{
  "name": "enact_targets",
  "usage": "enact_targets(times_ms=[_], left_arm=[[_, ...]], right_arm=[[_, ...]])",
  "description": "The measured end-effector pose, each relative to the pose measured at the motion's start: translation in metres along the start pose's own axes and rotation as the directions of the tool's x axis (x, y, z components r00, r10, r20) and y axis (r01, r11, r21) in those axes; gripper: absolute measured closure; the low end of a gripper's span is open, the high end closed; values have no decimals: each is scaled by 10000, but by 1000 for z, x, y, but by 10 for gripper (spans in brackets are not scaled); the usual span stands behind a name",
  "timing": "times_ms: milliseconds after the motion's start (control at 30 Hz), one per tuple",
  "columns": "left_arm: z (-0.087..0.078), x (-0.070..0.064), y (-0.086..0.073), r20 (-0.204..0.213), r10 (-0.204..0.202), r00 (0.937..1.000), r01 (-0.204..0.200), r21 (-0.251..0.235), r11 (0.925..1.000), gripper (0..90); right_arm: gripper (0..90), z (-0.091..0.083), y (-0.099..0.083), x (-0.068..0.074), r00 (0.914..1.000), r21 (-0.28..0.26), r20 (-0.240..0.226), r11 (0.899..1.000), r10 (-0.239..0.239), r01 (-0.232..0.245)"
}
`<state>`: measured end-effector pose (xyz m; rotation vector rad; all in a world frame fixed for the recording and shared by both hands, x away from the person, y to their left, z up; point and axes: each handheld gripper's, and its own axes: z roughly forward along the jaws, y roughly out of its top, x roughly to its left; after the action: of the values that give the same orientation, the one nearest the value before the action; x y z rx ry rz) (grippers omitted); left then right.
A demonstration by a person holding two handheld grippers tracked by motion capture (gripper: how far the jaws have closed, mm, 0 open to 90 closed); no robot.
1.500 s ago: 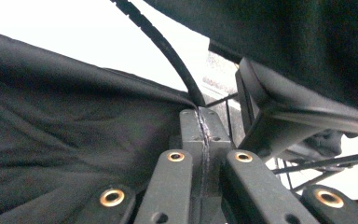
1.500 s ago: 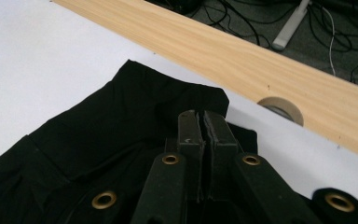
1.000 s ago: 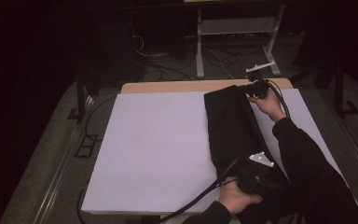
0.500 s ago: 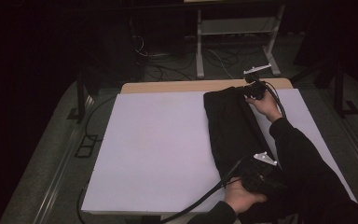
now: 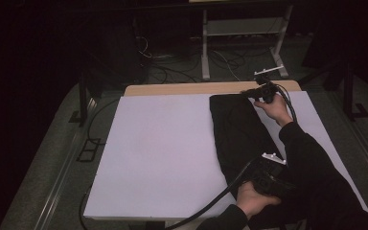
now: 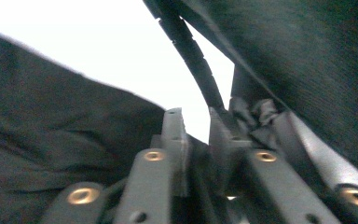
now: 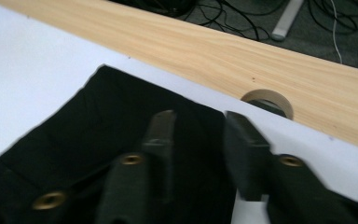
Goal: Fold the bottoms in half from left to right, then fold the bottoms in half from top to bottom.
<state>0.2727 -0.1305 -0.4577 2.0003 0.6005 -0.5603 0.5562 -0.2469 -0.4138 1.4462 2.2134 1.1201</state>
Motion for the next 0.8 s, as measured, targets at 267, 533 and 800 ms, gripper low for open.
enact_targets(times_ms=[267, 533, 800], left_arm=[[-16, -10, 5, -18, 236, 9997, -236, -1235, 9921, 400], [-46, -12, 7, -519, 931, 9943, -1020, -2110, 9721, 233], [-77, -7, 6, -1348, 1568, 9784, -1862, -2439, 9518, 89]], right_arm=[[228, -39, 2, 1, 9997, -226, -141, 9995, 214, -217], [64, -67, -12, 7, 9976, -292, -651, 9994, -223, 204], [20, -79, -23, 6, 9972, -610, -737, 9981, -131, 86]])
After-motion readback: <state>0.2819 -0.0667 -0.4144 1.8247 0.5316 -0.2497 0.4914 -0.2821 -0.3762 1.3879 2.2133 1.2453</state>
